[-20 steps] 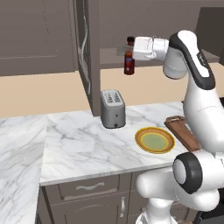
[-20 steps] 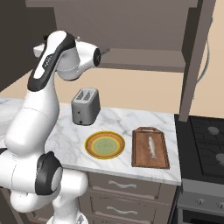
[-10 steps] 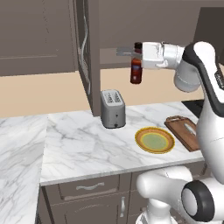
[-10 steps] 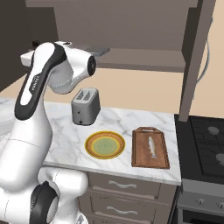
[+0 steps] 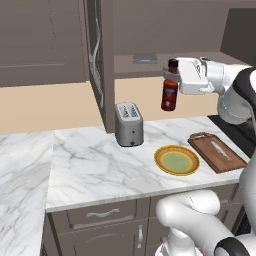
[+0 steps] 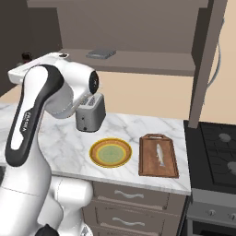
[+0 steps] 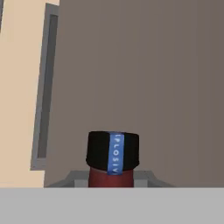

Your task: Pick the fish from the plate and place it on the cutting board. Then pick the condiment bottle from the cabinet and place it next to the cutting board.

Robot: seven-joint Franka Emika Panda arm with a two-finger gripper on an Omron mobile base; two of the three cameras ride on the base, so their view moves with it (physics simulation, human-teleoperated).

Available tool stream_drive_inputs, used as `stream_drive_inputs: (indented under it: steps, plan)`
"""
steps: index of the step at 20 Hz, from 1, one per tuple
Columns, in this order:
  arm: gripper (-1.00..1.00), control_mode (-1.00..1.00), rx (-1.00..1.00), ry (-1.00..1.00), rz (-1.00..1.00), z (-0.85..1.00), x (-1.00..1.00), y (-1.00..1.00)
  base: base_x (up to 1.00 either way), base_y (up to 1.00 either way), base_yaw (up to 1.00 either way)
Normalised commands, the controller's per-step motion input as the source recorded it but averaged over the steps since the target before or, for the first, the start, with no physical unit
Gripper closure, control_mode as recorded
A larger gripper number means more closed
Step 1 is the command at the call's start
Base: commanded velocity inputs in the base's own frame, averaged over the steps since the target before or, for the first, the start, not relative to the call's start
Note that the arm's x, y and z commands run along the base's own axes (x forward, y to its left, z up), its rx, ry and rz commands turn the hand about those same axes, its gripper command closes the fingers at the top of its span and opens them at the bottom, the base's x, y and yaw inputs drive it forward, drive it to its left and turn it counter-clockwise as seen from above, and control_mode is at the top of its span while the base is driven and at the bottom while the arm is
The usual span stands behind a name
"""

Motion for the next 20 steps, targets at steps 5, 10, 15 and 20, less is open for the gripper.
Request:
stream_drive_inputs:
  steps: [5,10,15,20]
  plan:
    - [1.0,-1.0,0.0,0.03,0.04,-0.26,-0.66,-0.03,0.0,0.0,0.0]
    - [1.0,-1.0,0.0,0.01,0.05,-0.3,-0.58,-0.01,0.0,0.0,0.0]
    - [1.0,-1.0,0.0,0.0,0.04,-0.26,-0.39,-0.01,0.0,0.0,0.0]
    - [1.0,-1.0,0.0,0.0,0.0,-0.2,-0.13,-0.06,0.0,0.0,0.0]
